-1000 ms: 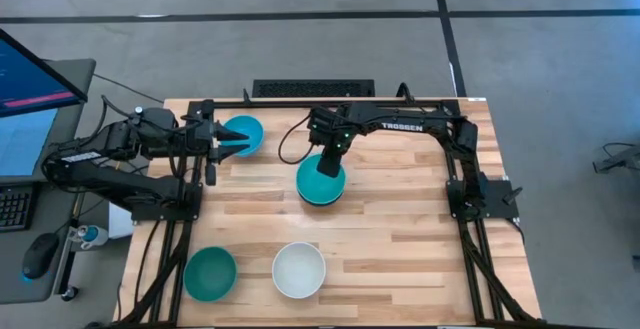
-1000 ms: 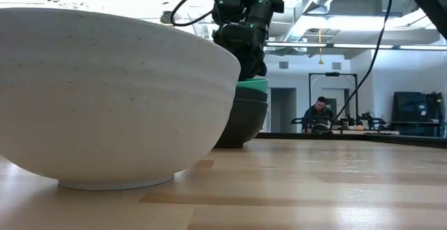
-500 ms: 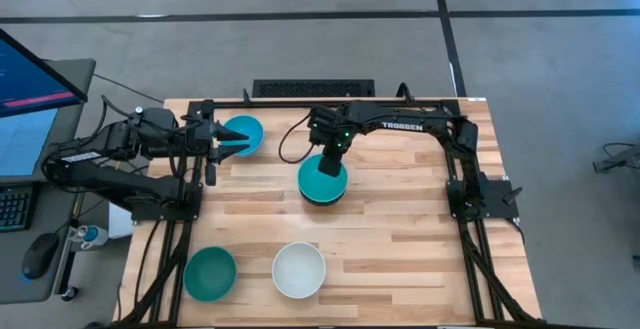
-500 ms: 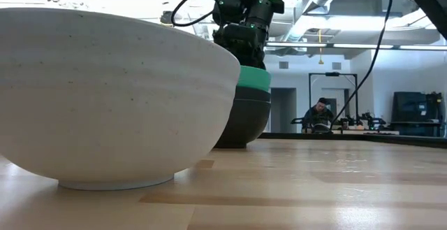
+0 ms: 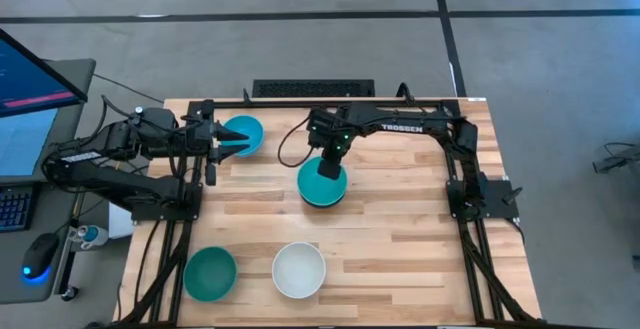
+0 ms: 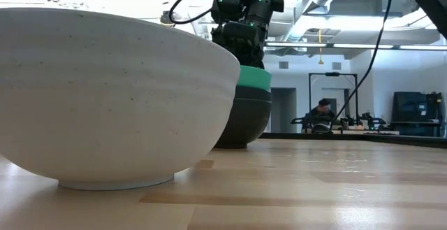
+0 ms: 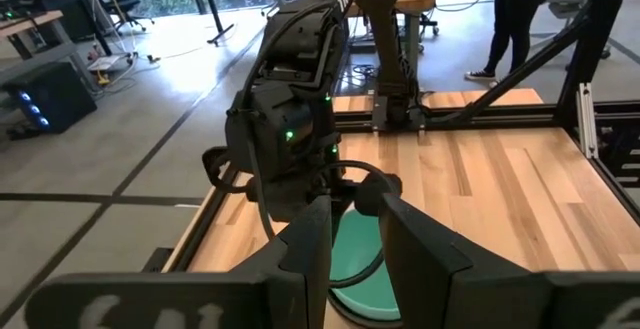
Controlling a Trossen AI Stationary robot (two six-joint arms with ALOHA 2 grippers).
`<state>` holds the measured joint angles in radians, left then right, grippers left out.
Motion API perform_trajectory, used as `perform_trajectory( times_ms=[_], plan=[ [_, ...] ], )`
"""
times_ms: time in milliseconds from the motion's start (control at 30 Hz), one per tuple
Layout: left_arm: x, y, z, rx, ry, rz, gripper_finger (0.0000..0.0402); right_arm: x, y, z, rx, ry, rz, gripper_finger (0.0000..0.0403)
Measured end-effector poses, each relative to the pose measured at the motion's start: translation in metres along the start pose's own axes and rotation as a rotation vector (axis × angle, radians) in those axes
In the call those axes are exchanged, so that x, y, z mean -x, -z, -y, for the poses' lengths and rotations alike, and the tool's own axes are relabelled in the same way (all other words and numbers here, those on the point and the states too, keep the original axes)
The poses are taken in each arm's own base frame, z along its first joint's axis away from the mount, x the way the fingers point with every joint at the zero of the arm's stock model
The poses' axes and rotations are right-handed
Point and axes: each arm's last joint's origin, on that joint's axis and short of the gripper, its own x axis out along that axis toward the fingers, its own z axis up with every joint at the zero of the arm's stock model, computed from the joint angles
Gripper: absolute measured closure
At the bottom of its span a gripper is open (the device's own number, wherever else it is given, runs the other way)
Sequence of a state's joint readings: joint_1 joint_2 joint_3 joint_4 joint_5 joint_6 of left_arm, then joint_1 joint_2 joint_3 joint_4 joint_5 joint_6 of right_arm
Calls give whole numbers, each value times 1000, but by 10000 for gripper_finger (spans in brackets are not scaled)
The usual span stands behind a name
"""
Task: Nest bowls inside each other
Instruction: Stack the light blue bowl on top of the black bowl
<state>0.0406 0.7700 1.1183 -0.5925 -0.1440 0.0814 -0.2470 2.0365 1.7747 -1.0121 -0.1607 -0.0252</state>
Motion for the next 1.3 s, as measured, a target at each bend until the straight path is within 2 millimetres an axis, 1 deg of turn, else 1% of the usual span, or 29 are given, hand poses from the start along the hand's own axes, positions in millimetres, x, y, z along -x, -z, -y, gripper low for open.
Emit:
perform_trajectory(
  times_ms=[67, 167, 233, 467, 567, 667, 800, 933, 1167, 1300],
  plan=[
    [0, 0, 0, 0, 0, 0, 322, -3, 0, 0, 0, 0, 13, 374],
    [0, 0, 0, 0, 0, 0, 322, -11, 3, -1, -3, 0, 5, 389],
    [0, 0, 0, 0, 0, 0, 322, -11, 4, -2, 4, 1, 0, 392],
    [0, 0, 0, -6, -1, 0, 322, -11, 5, -3, 0, -6, -13, 382],
    [0, 0, 0, -6, -2, 0, 322, -12, 5, -8, 21, -15, -13, 383],
    [0, 0, 0, -6, -2, 0, 322, -13, 5, -13, 37, -29, -10, 370],
    [0, 0, 0, -6, -2, -1, 322, -13, 5, -15, 41, -52, -10, 343],
    [0, 0, 0, -6, -2, -2, 322, -13, 5, -17, 30, -68, -11, 325],
    [0, 0, 0, -6, -2, -2, 322, -8, 5, -19, 16, -90, -7, 312],
    [0, 0, 0, -6, -3, -1, 322, 2, 5, -21, 20, -87, 14, 310]
  ],
)
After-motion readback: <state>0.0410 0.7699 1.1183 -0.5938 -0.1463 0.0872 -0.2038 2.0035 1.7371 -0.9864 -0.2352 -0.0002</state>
